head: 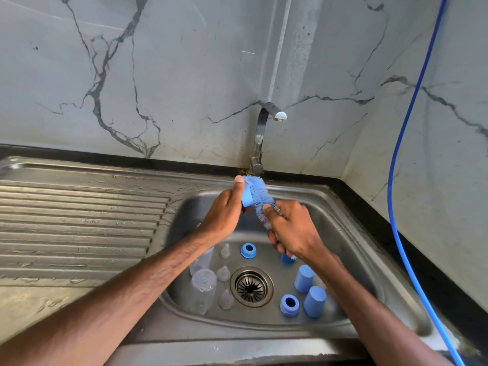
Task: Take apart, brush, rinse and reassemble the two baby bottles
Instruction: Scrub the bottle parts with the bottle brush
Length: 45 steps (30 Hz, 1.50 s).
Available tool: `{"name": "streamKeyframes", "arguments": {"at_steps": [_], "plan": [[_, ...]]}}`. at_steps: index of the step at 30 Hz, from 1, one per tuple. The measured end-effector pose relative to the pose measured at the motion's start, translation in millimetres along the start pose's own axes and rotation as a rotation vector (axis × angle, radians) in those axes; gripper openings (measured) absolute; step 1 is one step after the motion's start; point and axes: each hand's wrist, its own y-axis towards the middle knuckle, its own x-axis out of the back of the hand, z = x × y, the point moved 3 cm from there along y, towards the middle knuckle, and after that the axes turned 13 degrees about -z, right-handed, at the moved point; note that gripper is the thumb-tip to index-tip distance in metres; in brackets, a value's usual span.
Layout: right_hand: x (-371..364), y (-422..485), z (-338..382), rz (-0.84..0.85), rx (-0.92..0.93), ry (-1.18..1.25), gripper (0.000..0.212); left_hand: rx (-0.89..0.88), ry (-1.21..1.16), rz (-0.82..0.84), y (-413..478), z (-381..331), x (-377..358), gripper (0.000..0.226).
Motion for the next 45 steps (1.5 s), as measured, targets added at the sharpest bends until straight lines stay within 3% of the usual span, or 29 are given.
{"name": "streamKeyframes", "arguments": {"at_steps": [3, 6, 13, 24, 28, 35, 41, 45], "plan": [[8.9, 4.6, -10.9, -0.007, -0.033, -0.041, 0.035, 0.068, -0.103, 0.228, -3.2, 5.6, -11.7, 0.041], [14.7, 7.7, -16.1, -0.004, -0.048, -0.06, 0.033, -0.017, -0.097, 0.302, -3.7, 5.3, -6.7, 0.016], [11.3, 2.3, -9.4, 0.048, 0.078, -0.049, 0.031, -0.119, -0.07, 0.237, 4.3, -0.9, 13.2, 0.044], [10.8, 6.3, -8.7, -0.044, 0.131, -0.214, 0.032, -0.215, 0.115, 0.204, -0.9, -9.3, 8.2, 0.043], [-3.3, -6.2, -1.5, 0.014, 0.202, -0.255, 0.036, -0.251, 0.281, 0.08, 6.1, -2.7, 16.9, 0.031], [-2.7, -0.9, -0.3, -0.017, 0.206, -0.271, 0.035, -0.194, 0.17, 0.166, 8.8, 6.5, 8.7, 0.034], [18.1, 13.9, -15.4, -0.048, 0.037, -0.032, 0.033, -0.032, -0.143, 0.386, -1.8, -3.2, 0.8, 0.049], [21.3, 11.5, -23.9, 0.027, -0.067, 0.109, 0.037, 0.197, -0.428, 0.359, -2.6, -2.0, -0.6, 0.044]]}}
